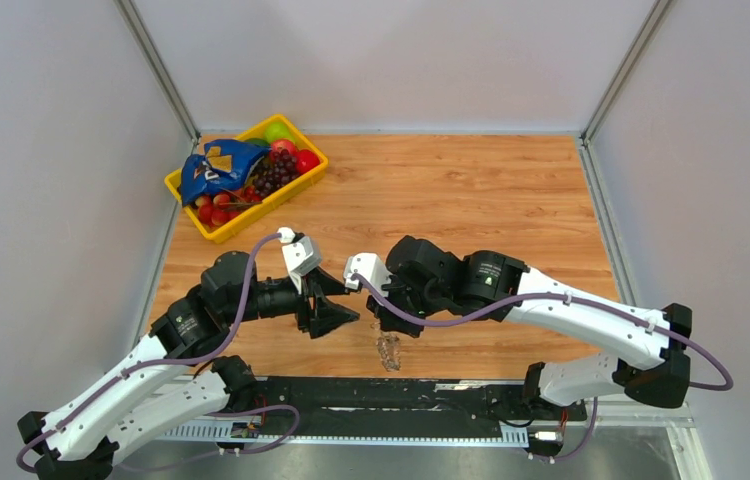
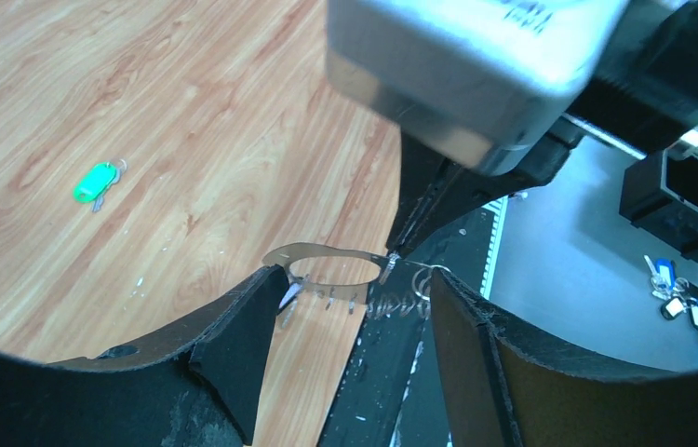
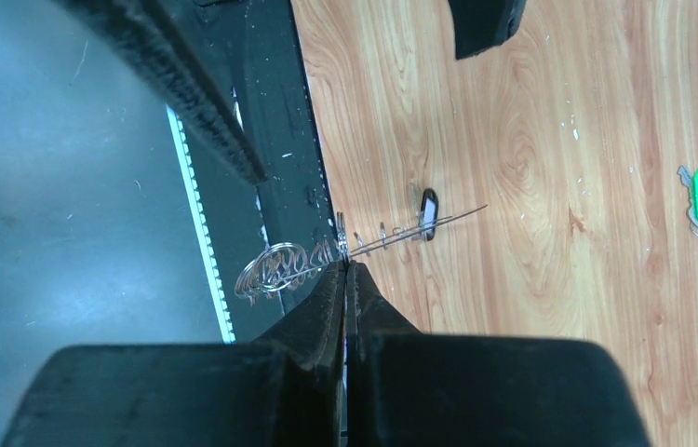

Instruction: Put the keys on the keyring

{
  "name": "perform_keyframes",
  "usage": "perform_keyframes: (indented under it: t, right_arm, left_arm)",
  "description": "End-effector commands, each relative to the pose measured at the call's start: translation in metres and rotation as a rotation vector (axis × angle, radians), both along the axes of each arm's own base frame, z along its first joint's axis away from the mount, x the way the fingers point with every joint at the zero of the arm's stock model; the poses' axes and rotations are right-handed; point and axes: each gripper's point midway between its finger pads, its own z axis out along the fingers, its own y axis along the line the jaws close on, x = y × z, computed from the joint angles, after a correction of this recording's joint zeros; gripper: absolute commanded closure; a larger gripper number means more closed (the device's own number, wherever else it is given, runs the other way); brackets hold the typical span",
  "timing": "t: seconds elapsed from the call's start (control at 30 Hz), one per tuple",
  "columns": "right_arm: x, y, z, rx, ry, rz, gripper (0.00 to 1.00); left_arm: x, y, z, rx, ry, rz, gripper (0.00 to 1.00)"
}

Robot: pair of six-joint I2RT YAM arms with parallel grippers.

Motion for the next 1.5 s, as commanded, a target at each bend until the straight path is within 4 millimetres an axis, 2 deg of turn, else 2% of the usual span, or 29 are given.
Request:
perform_keyframes:
  t: [0.0, 0.17, 0.3, 0.47, 0.77, 1.07, 1.3, 1.47]
  right_arm:
    - [0.004, 0.003, 0.016, 0.012, -0.034, 0.006, 1.0]
    - [0.0, 0.008, 0.03, 0.05, -0.031, 0.038, 1.0]
    - [-0.006, 0.014, 0.041, 0.086, -0.013, 0.072, 1.0]
    - [-0.009, 0.018, 0.041, 0.084, 0.004, 0.09, 1.0]
    - [-0.008, 0.02, 0.044, 0.091, 0.003, 0.084, 1.0]
    - [-0.005, 0.022, 0.051, 0.104, -0.004, 0.069, 1.0]
    - [-0.005, 0.022, 0.054, 0.112, -0.008, 0.064, 1.0]
    - [-0.004, 0.022, 0.057, 0.119, -0.011, 0.06, 1.0]
  left_arm:
    - [-0.007, -0.005, 0.006, -0.034, 0.002, -0.048, 0.33]
    - [-0.014, -0.015, 0.005, -0.069, 0.039, -0.105, 0.37]
    - [-0.021, -0.022, 0.004, -0.113, 0.066, -0.161, 0.46]
    - [-0.024, -0.027, 0.005, -0.141, 0.077, -0.189, 0.5]
    - [-0.028, -0.03, 0.006, -0.137, 0.069, -0.225, 0.65]
    - [-0.03, -0.031, 0.001, -0.117, 0.073, -0.234, 0.69]
    - [-0.032, -0.031, -0.001, -0.106, 0.073, -0.24, 0.79]
    - [-0.033, -0.033, -0.004, -0.096, 0.078, -0.244, 0.8]
